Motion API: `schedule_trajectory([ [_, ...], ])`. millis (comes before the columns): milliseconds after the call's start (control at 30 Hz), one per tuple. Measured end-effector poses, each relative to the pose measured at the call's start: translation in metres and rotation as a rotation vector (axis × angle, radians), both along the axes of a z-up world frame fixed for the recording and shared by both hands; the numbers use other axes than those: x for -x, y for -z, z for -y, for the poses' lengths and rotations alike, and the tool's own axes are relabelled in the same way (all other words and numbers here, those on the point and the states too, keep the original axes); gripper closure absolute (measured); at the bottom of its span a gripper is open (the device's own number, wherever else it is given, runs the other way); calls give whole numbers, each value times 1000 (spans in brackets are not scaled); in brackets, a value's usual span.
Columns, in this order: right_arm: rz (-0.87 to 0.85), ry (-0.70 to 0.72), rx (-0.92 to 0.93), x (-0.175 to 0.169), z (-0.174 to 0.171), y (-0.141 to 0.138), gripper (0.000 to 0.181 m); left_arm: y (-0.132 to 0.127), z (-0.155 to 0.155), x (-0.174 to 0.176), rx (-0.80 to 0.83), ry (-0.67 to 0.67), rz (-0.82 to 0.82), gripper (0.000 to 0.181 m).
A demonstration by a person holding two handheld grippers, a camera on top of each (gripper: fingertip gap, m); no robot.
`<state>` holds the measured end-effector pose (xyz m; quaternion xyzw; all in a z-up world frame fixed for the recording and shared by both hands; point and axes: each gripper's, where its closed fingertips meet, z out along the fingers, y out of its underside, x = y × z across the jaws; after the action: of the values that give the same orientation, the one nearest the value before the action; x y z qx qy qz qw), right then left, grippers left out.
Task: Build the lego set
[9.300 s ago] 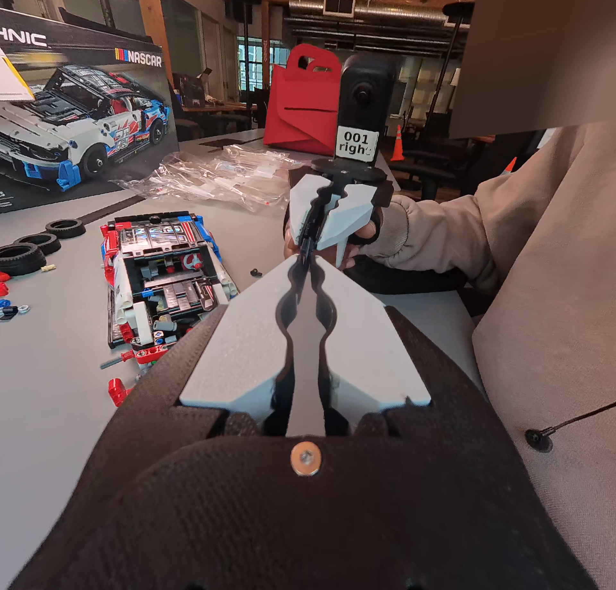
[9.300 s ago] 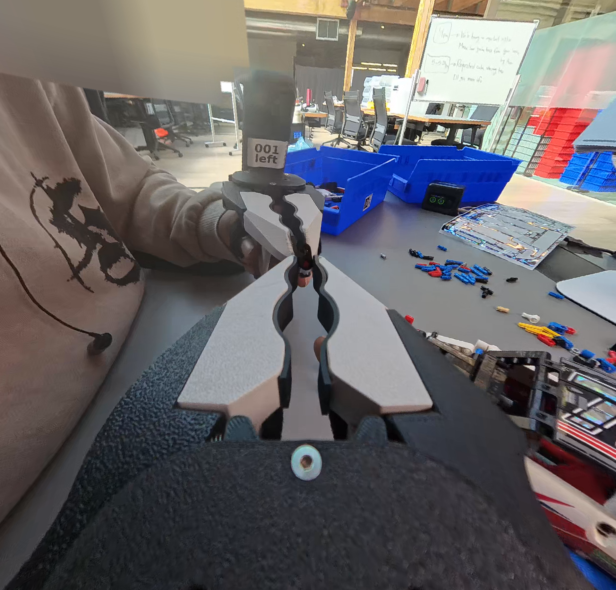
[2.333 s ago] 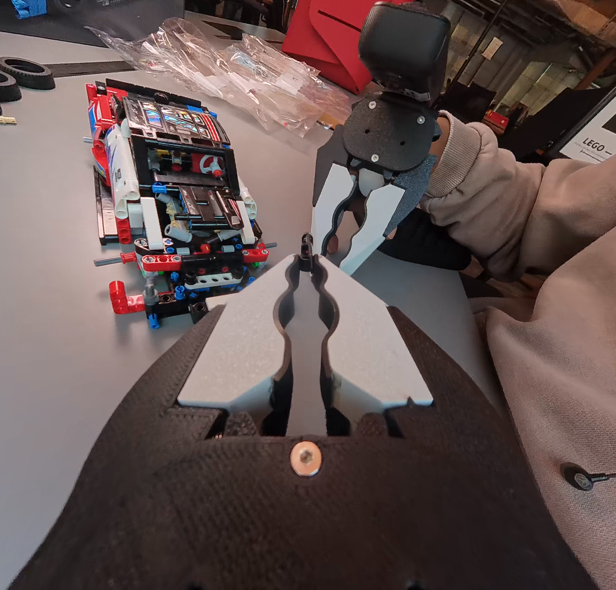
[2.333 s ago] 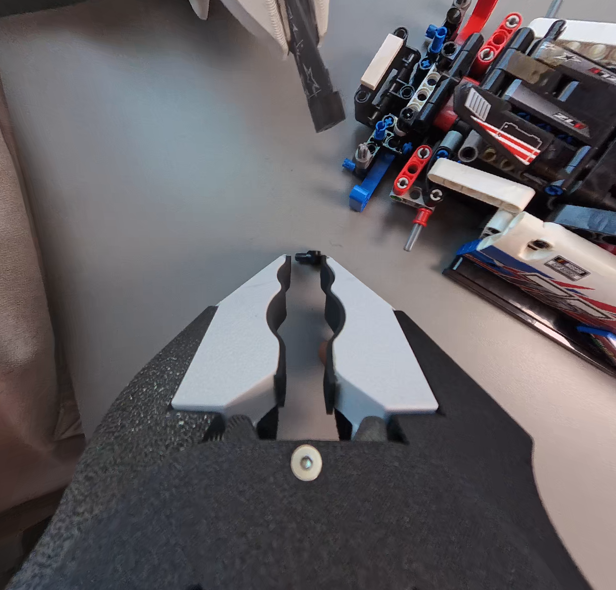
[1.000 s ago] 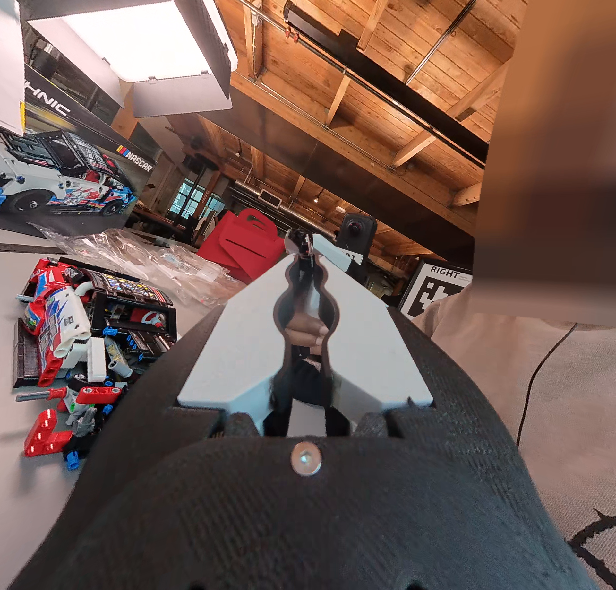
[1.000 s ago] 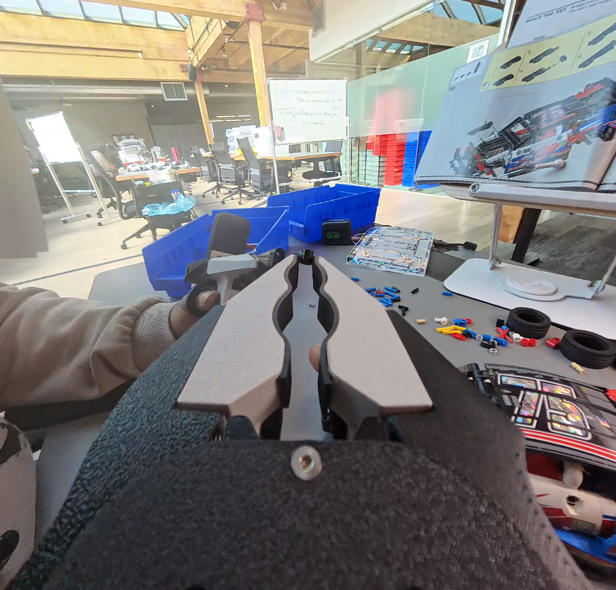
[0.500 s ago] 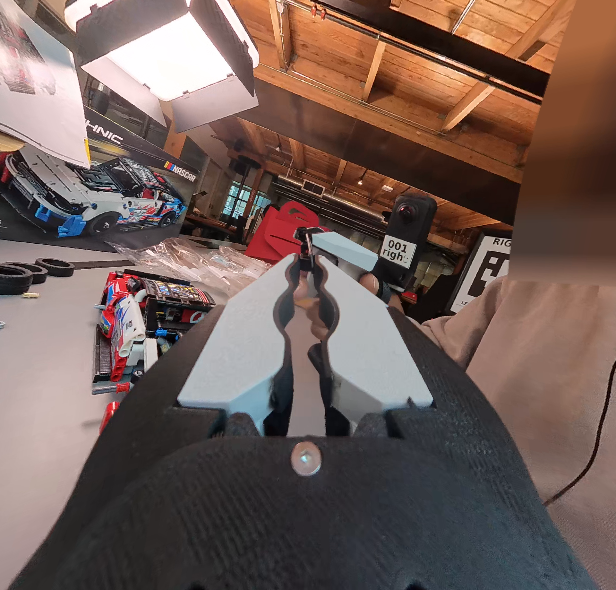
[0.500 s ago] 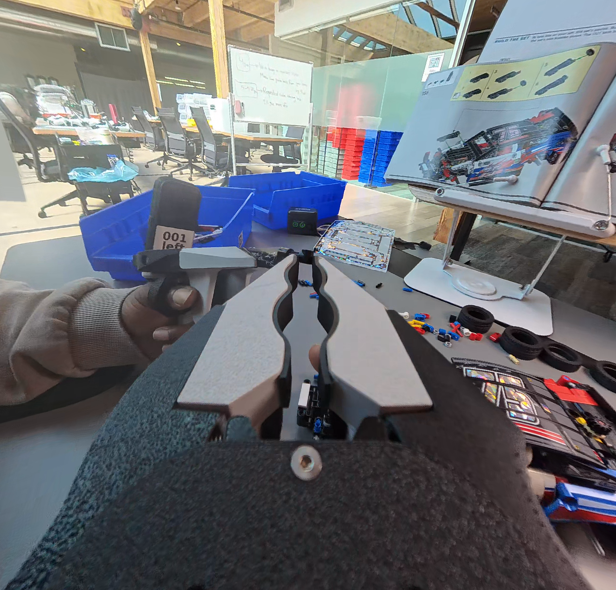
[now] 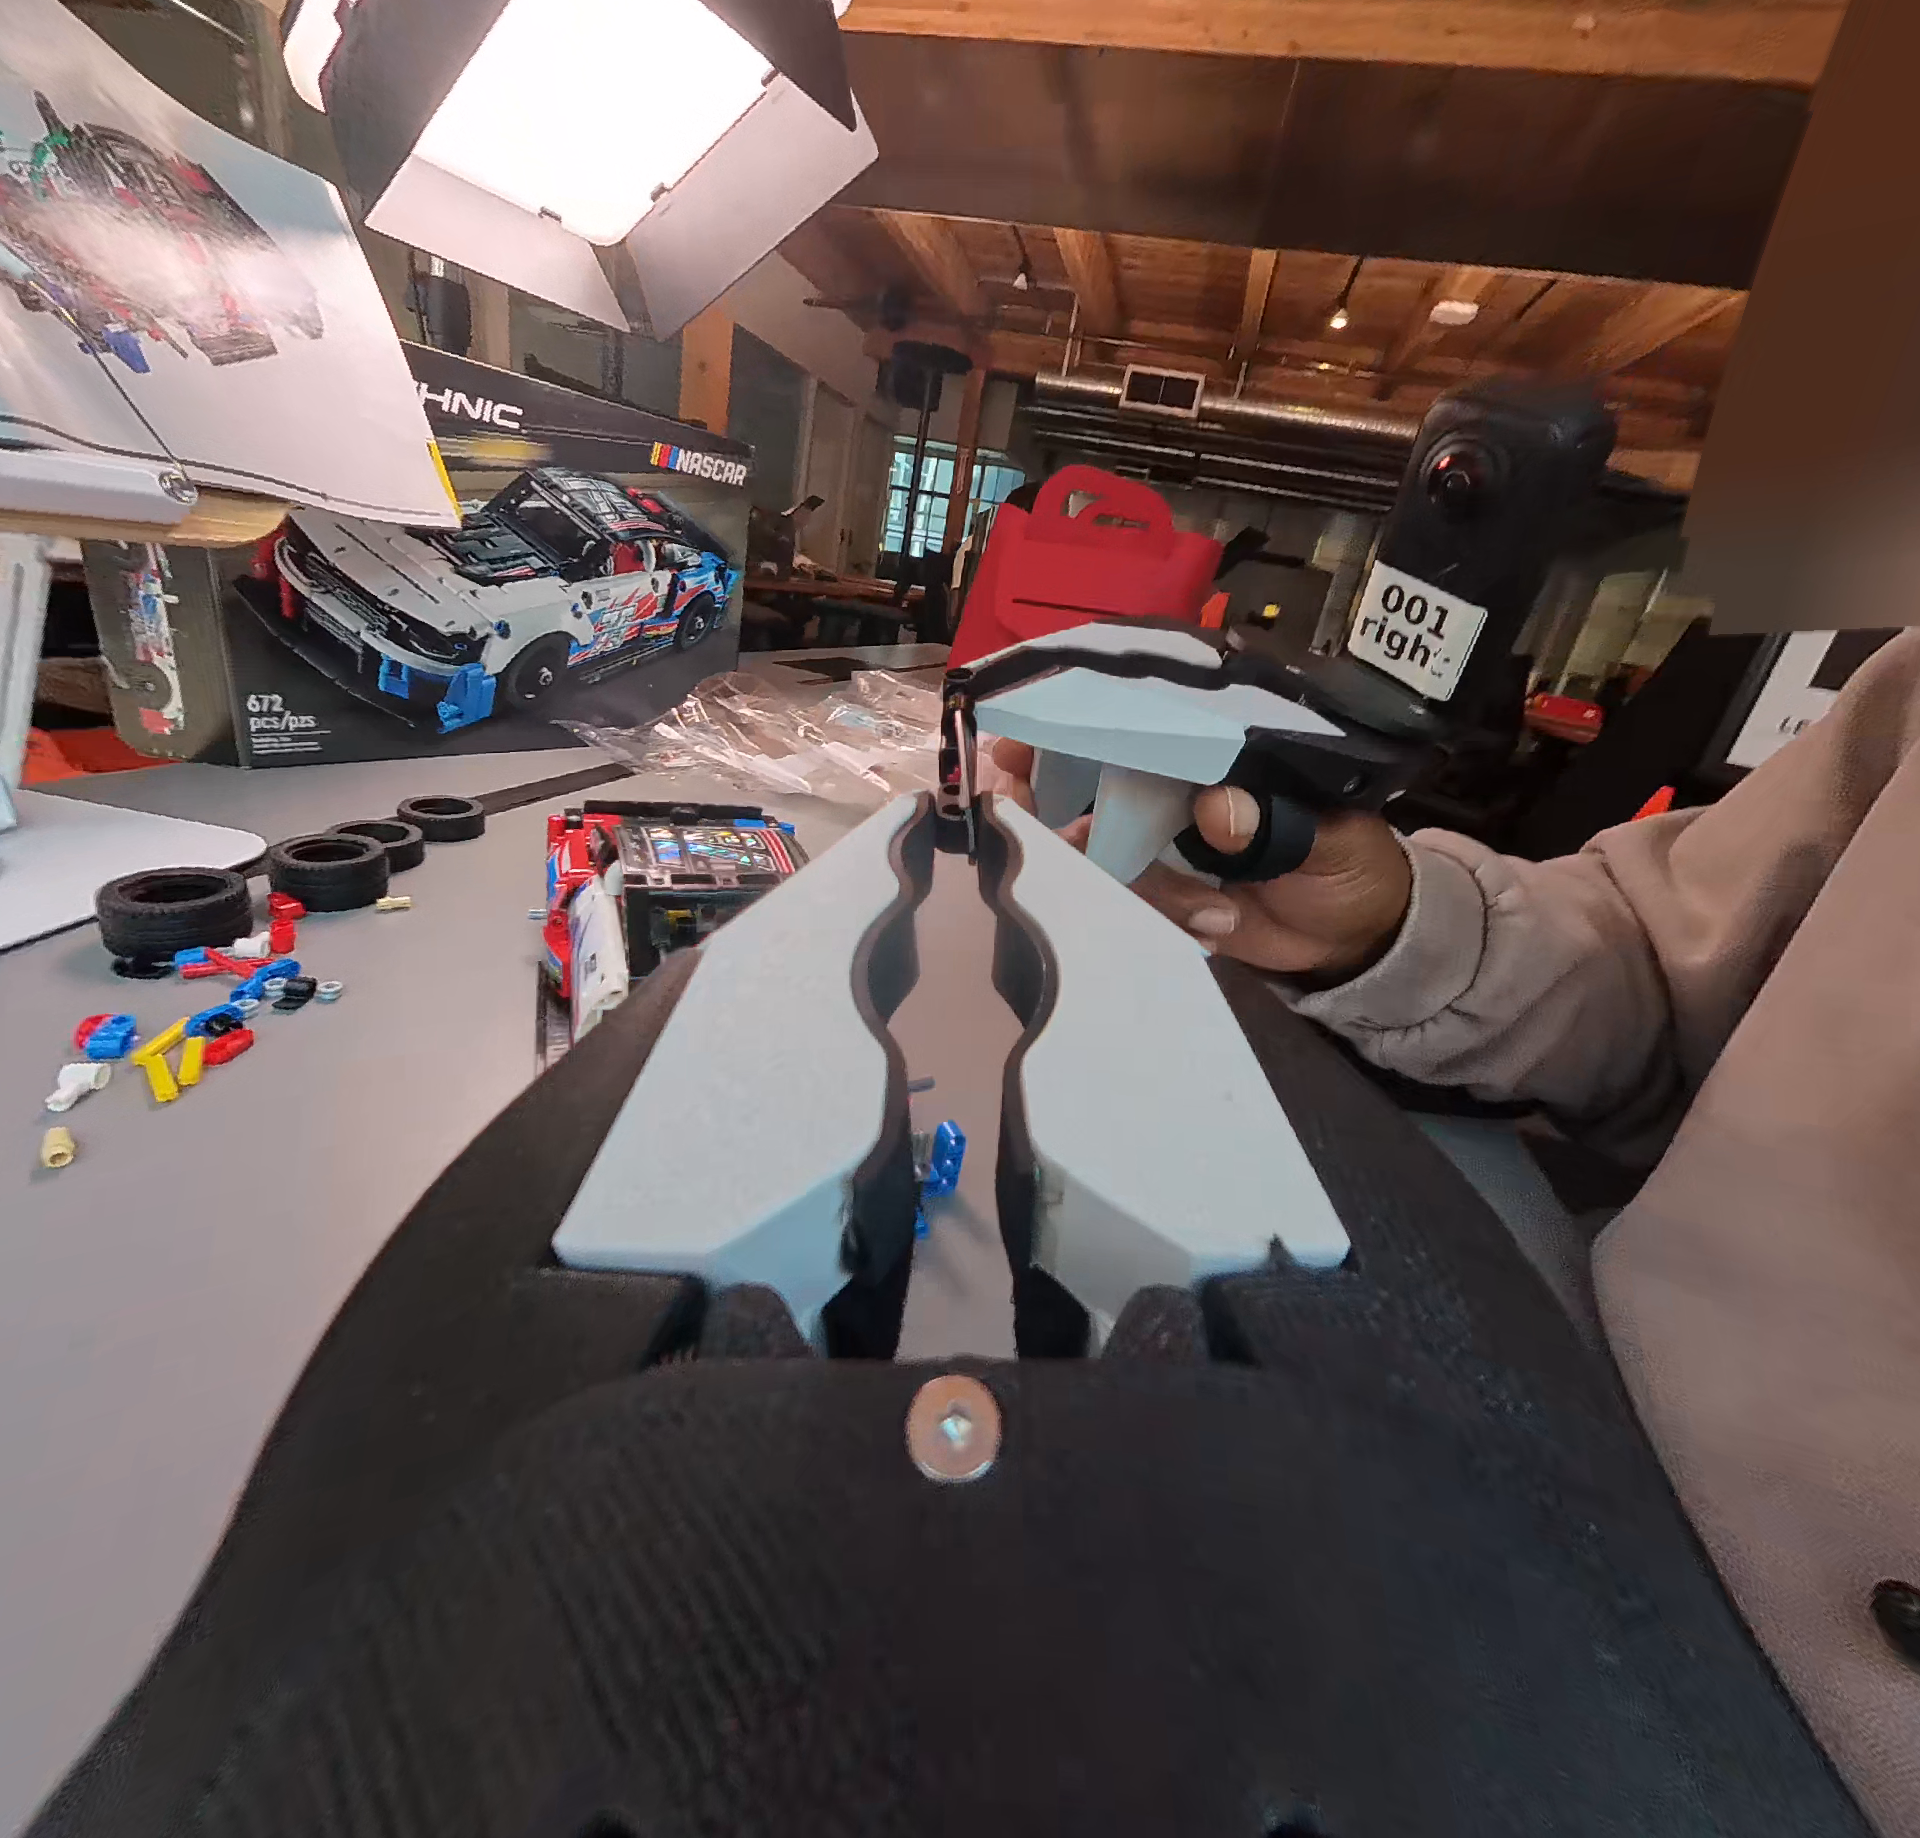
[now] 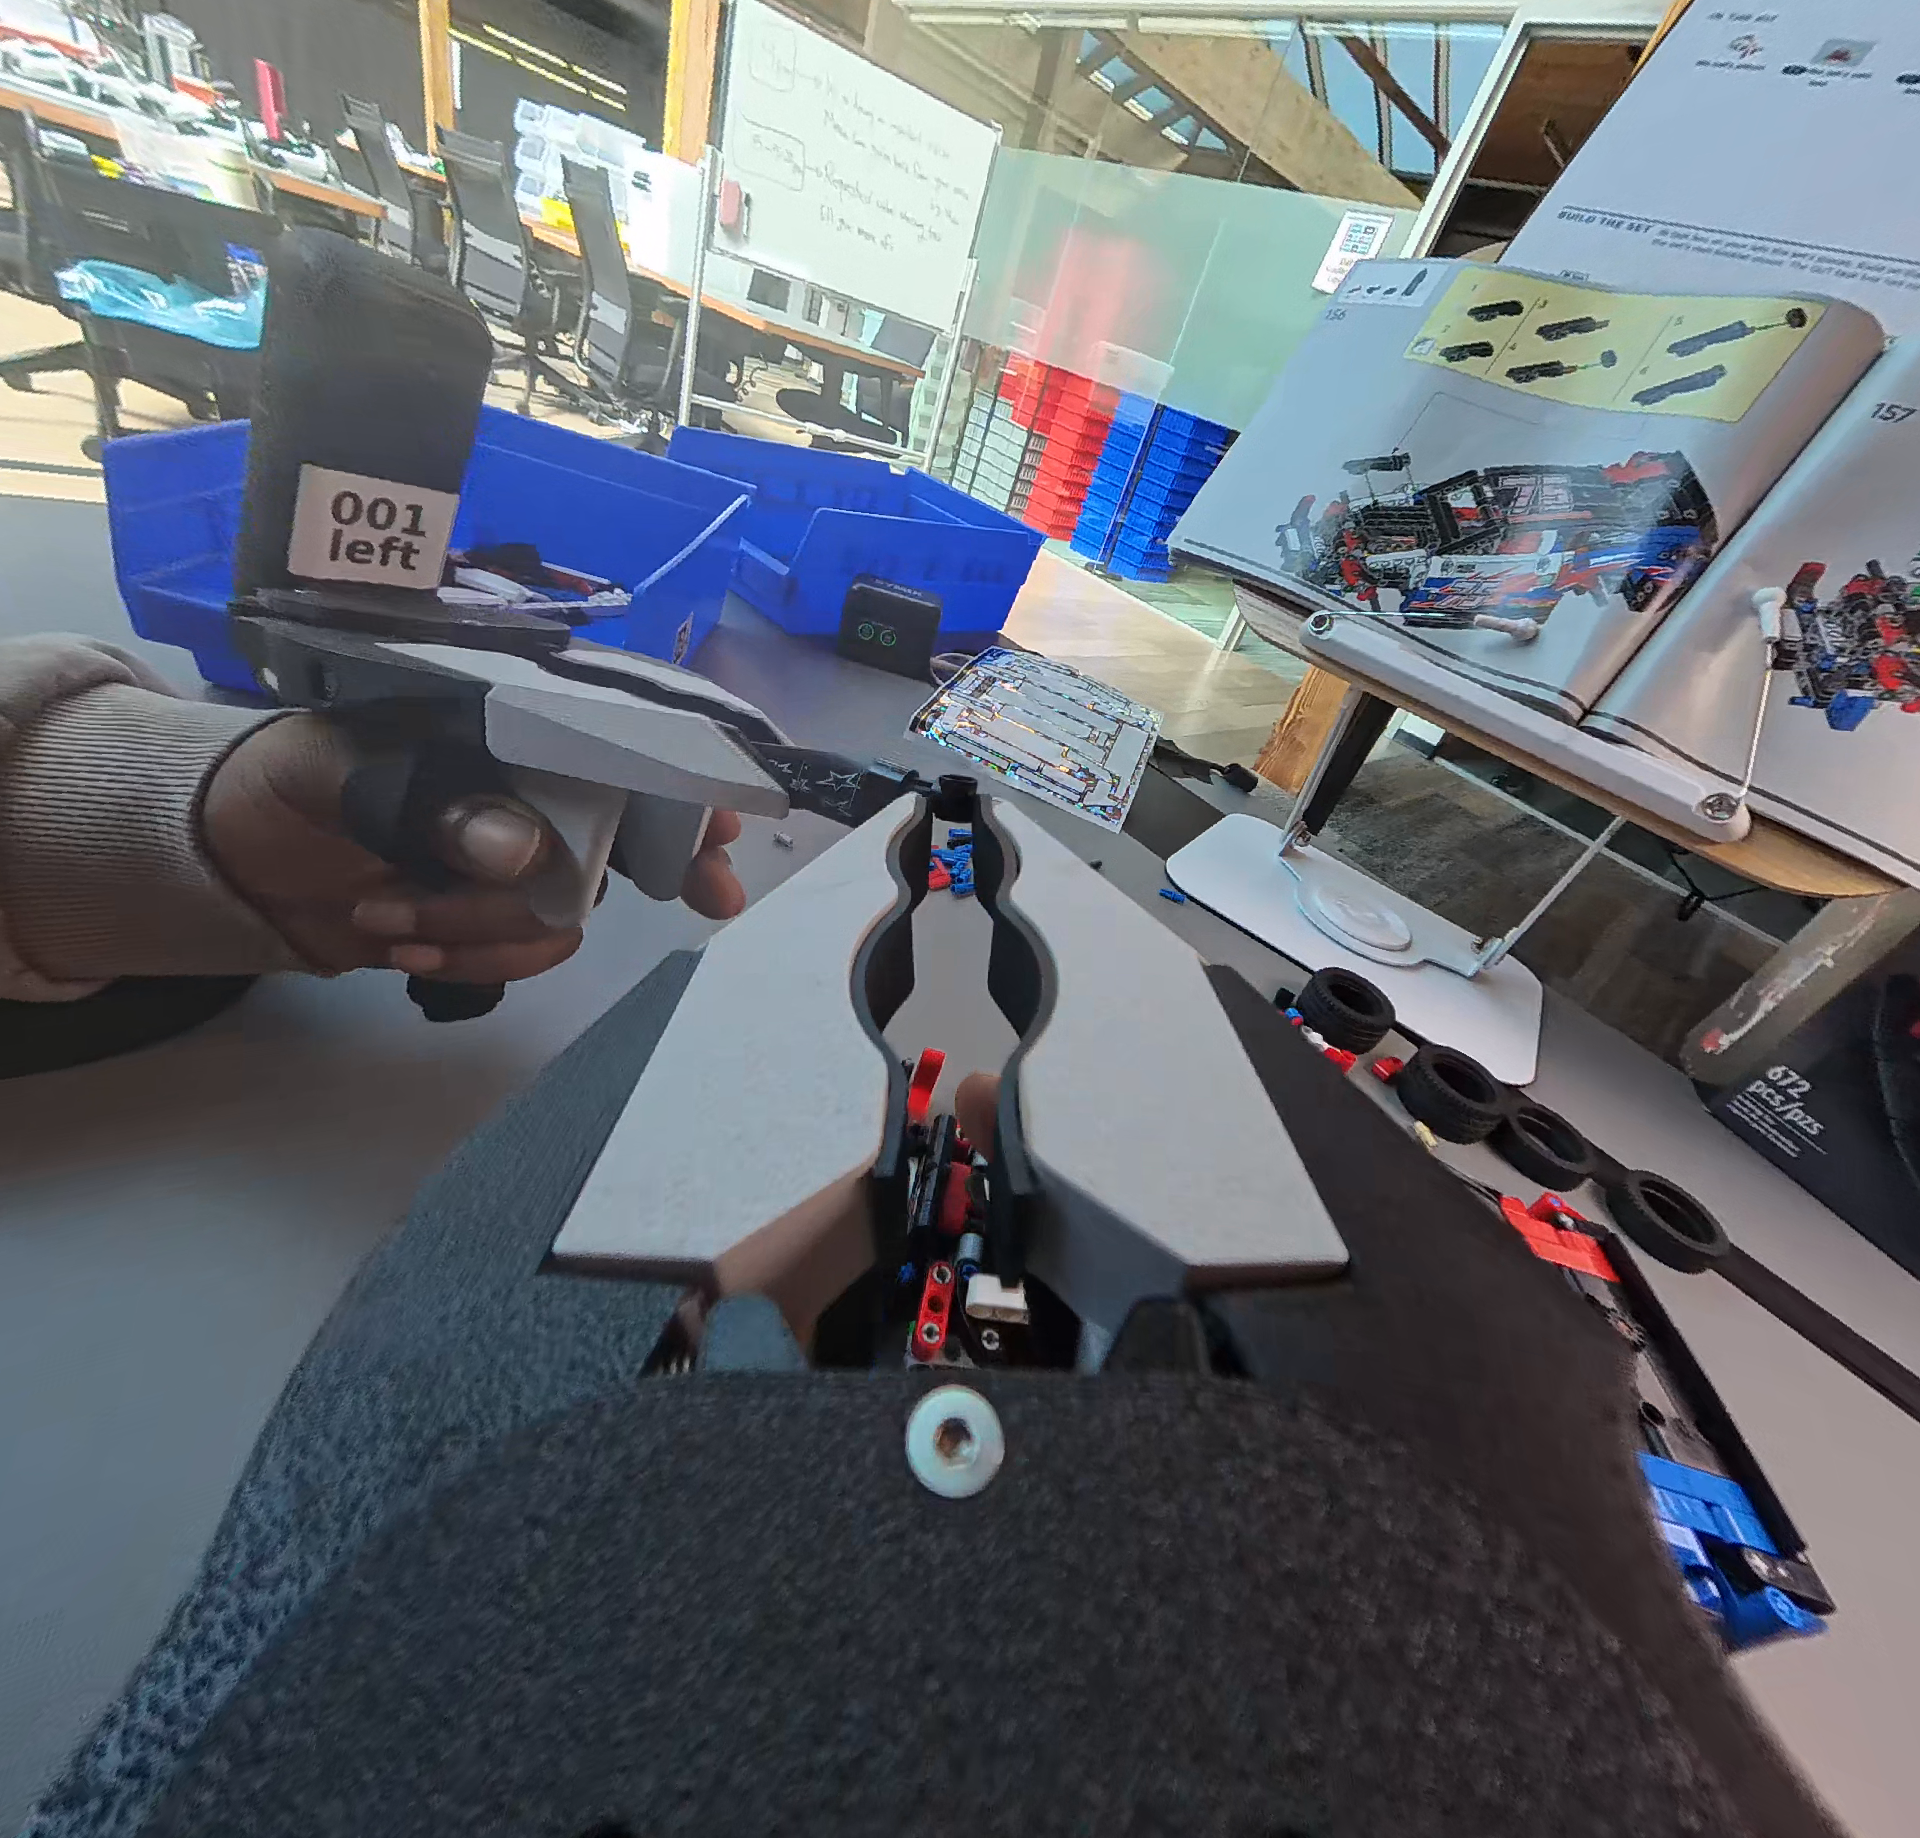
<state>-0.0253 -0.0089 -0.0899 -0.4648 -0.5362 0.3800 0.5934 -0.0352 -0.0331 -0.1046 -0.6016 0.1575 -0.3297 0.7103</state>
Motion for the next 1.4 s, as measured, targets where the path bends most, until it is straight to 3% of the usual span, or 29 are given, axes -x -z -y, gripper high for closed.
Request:
schedule_trajectory([
  [233,38,-27,10,-5,-1,10,175,10,-2,-5,17,-37,-129,176],
  [467,80,-88,-9,-7,9,18,177,26,-7,-12,-15,-149,-413,176],
  [567,73,-67,-90,-9,12,16,181,18,-6,-10,-49,-172,-417,176],
  [900,133,-163,57,-15,11,36,181,42,-16,-3,95,-172,-428,176],
  [1200,191,-305,147,-16,27,53,181,45,-20,5,137,-192,-383,177],
  [1400,459,-519,120,-28,60,98,181,53,-22,6,185,-156,-366,176],
])
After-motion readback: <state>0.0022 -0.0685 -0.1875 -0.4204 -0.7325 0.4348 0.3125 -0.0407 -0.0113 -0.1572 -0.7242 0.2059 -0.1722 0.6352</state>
